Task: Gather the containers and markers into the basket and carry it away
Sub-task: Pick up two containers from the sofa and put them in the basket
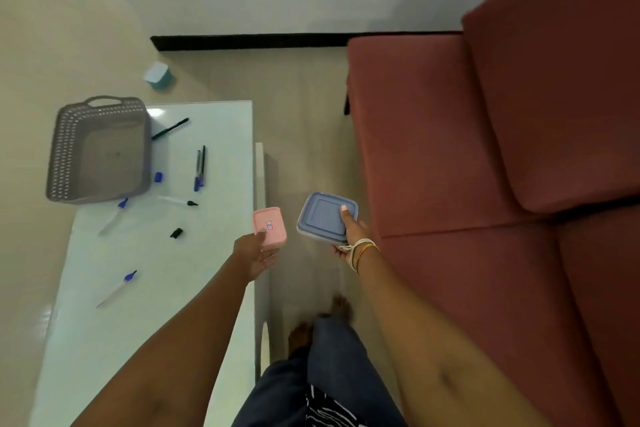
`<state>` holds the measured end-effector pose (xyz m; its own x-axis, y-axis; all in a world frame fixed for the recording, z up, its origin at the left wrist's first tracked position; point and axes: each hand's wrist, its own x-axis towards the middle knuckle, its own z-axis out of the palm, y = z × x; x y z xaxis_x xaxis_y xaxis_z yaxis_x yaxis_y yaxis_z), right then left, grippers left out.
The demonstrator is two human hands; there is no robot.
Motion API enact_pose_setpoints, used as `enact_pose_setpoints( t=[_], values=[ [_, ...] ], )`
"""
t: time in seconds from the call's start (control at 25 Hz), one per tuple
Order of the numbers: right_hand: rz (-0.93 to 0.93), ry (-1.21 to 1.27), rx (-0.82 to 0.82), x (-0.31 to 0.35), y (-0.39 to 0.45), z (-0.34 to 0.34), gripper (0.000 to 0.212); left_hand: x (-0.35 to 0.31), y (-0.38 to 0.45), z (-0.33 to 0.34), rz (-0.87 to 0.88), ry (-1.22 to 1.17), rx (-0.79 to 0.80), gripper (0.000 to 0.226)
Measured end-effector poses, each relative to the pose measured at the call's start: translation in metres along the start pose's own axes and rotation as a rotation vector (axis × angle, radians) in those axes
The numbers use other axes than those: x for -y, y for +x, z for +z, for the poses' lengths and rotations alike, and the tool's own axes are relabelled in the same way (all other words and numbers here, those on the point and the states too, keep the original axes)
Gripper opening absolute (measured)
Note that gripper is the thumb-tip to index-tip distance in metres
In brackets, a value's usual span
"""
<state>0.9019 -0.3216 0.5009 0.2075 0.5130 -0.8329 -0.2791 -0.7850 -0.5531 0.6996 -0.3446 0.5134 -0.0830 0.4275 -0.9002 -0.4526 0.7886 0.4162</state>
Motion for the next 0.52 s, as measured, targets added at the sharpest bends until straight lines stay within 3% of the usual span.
enact_pose_setpoints(
  t=[0.52],
  values=[
    [-0.082, -0.591, 0.267, 0.164, 0.131, 0.239, 0.031, -0.181, 0.098, -0.027, 0.034, -0.543, -0.236, 0.049]
  ],
)
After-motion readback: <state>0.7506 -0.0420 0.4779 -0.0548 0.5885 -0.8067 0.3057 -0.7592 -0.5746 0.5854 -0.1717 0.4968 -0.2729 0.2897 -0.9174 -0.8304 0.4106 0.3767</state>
